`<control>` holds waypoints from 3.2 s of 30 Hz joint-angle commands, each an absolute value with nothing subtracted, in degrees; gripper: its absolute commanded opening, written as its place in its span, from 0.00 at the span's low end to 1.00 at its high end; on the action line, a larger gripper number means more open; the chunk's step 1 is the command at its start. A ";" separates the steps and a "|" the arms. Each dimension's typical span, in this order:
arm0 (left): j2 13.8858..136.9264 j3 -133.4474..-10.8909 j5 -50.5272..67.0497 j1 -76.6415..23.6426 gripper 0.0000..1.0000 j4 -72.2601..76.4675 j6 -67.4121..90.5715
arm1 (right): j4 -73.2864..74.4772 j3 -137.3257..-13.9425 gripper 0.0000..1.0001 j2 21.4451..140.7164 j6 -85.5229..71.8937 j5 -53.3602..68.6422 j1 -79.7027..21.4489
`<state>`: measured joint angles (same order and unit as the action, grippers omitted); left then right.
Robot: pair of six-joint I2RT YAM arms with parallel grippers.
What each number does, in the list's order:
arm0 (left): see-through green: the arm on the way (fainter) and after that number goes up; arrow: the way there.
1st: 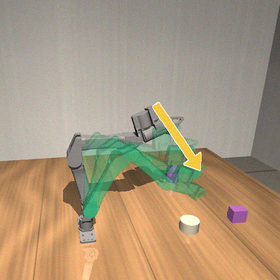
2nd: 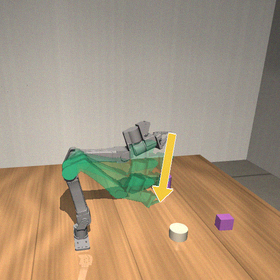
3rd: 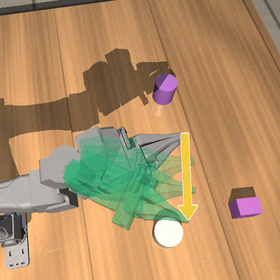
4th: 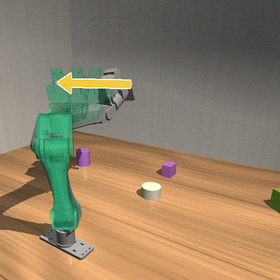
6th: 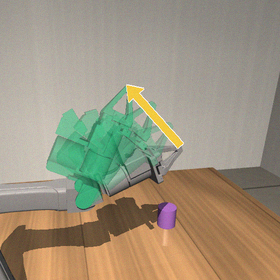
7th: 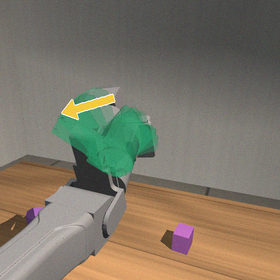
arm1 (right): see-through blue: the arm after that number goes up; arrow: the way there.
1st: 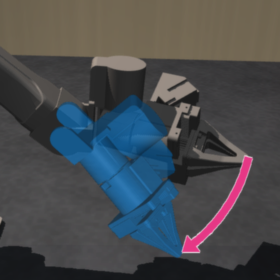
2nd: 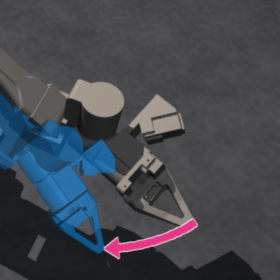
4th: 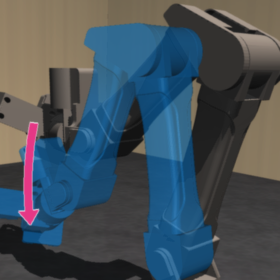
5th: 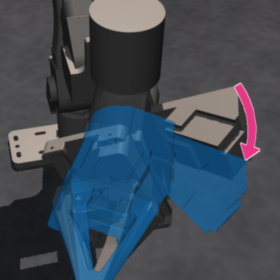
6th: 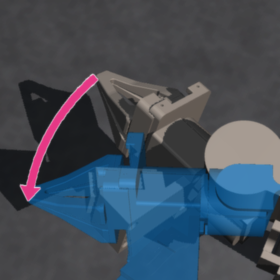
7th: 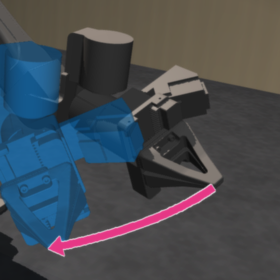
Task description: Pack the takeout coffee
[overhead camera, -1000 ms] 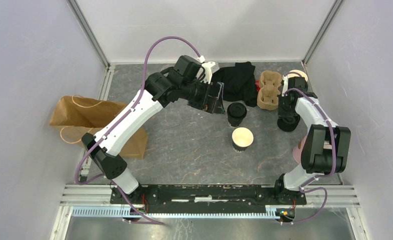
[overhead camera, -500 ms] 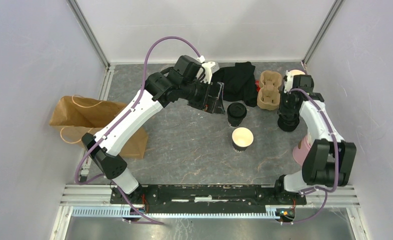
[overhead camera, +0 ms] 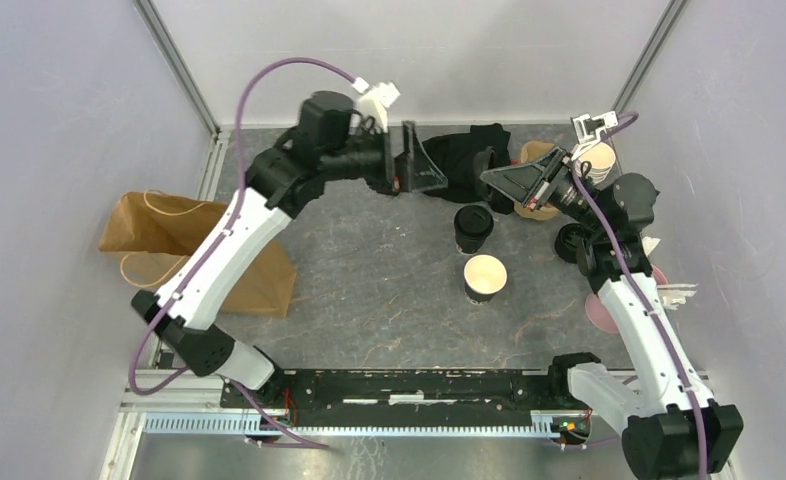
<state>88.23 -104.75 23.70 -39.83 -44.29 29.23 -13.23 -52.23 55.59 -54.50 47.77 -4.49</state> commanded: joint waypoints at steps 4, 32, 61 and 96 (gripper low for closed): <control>78.07 -98.42 34.46 -33.17 0.99 -16.79 49.02 | -48.23 -54.32 0.09 55.68 -81.26 45.91 -12.20; 83.68 -94.64 47.11 -32.34 0.98 4.22 65.92 | -63.99 -57.52 0.06 67.32 -84.98 37.62 -21.74; 85.14 -97.13 42.50 -35.96 0.72 -2.72 60.59 | -60.13 -56.09 0.11 66.40 -83.26 38.89 -21.71; 107.20 -110.50 -1.04 -64.65 0.64 -44.04 18.84 | 41.78 -84.91 0.98 38.91 -8.30 -29.44 -19.29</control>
<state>103.24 -105.03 4.34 -62.33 -41.08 25.89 46.83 -86.37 40.66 -8.64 -18.76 -19.22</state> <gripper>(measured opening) 0.775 0.979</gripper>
